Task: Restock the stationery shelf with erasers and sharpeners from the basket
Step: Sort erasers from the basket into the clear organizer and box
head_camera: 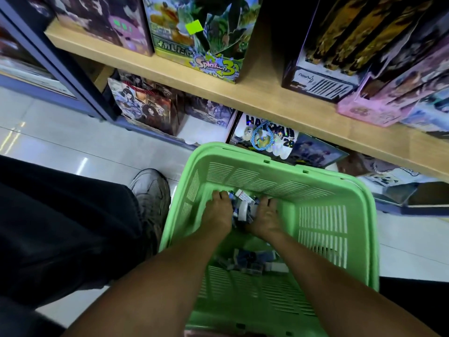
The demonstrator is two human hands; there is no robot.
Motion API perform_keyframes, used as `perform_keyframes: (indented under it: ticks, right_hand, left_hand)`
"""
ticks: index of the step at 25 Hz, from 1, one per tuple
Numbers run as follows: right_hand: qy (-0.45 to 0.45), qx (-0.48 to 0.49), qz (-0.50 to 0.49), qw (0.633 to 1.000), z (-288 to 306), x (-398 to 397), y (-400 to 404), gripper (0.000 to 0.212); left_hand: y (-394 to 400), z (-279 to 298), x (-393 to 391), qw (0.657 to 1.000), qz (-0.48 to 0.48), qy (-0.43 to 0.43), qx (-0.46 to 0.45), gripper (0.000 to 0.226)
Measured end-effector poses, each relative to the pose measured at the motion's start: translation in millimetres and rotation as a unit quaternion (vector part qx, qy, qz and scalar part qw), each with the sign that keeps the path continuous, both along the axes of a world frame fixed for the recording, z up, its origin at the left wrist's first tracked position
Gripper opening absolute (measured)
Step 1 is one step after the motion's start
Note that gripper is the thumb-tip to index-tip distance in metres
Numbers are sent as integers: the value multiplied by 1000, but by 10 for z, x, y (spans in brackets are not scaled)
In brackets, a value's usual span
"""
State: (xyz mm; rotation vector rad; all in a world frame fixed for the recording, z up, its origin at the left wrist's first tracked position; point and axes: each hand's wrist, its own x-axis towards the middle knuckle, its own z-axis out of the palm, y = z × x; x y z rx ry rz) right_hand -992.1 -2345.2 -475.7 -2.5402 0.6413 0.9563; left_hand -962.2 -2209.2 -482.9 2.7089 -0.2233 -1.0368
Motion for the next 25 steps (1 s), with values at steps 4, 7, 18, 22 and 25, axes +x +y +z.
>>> perform_keyframes:
  ticks: [4,7,18,22,25]
  right_hand:
    - [21,15,-29,999,38,18,134,92]
    - [10,102,-162,982,43,22,147,97]
    - [6,398,-280,874,168,-186,222,64]
    - [18,485,-327,811,342,-160,-12,57]
    - [32,375,-215,901,449,-86,-102,31]
  left_hand:
    - [-109,37,51,947,258,122,-144,70]
    - [-115,82,81,883,373,189,-213,82]
    - [-77,83,-16,782,470,233,-336,25]
    - [-16,123,41,746,495,236,-378,32]
    - [-7,168,34,728,500,262,-389,29]
